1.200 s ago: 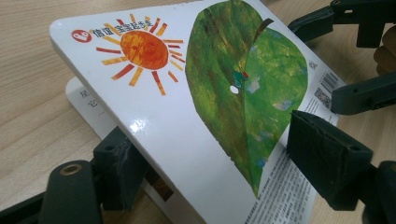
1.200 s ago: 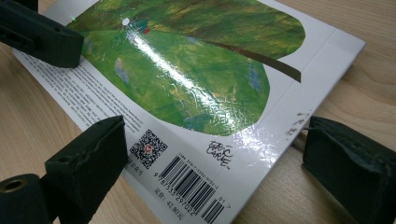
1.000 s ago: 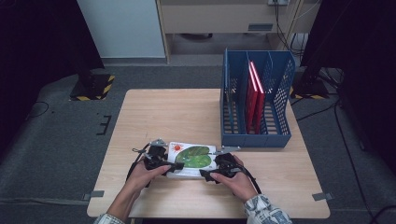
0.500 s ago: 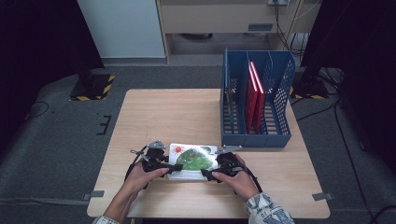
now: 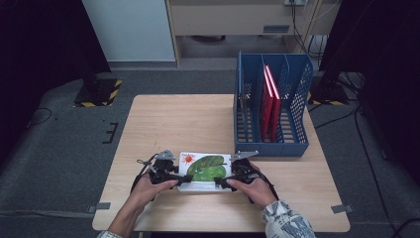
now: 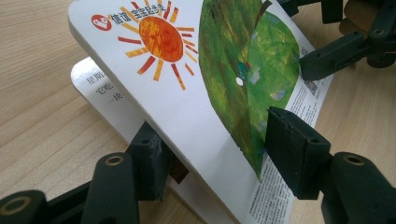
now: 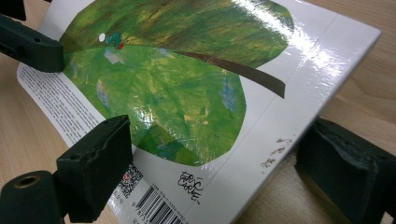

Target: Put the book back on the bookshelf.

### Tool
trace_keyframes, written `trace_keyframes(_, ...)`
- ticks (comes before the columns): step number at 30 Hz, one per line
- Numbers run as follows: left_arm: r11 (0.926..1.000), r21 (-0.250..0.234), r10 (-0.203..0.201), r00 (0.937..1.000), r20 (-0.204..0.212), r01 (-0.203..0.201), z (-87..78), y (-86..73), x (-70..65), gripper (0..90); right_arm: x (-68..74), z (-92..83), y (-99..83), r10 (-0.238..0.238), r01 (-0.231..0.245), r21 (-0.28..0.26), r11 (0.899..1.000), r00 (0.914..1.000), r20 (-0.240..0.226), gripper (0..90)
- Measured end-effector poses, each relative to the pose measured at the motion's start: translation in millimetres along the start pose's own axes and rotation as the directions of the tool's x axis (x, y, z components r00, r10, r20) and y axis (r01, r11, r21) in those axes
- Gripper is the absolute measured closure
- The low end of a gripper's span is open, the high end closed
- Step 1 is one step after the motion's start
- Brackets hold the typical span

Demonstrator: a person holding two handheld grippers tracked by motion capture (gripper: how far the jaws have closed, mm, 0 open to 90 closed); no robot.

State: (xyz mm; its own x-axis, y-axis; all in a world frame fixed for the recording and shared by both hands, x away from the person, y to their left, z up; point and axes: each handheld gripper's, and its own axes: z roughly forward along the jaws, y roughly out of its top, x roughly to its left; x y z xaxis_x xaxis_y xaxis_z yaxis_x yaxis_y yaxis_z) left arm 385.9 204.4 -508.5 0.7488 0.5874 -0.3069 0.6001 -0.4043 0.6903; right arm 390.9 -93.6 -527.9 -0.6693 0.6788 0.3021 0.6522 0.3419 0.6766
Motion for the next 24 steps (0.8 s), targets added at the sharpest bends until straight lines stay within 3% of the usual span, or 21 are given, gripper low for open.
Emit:
trace_keyframes(8,0.9996,-0.015,0.025,0.9993,-0.027,-0.025,-5.8,1.0,-2.3,43.9,9.4,-5.0,4.7,-0.037,0.037,-0.002,0.999,0.9975,0.061,14.2)
trace_keyframes(15,0.9984,-0.046,0.03,0.997,-0.071,-0.033,-16.8,0.3,2.2,48.6,19.6,-5.9,16.1,-0.096,0.099,-0.022,0.995,0.9881,0.12,21.7)
trace_keyframes(20,0.9977,-0.05,0.039,0.9926,-0.115,-0.045,-23.0,1.8,6.2,50.4,23.6,-4.2,25.0,-0.117,0.125,-0.042,0.991,0.9815,0.152,28.3)
trace_keyframes(24,0.9967,-0.058,0.047,0.9876,-0.149,-0.057,-25.6,3.6,8.2,51.6,24.7,-4.5,31.3,-0.12,0.129,-0.055,0.99,0.9814,0.15,30.0)
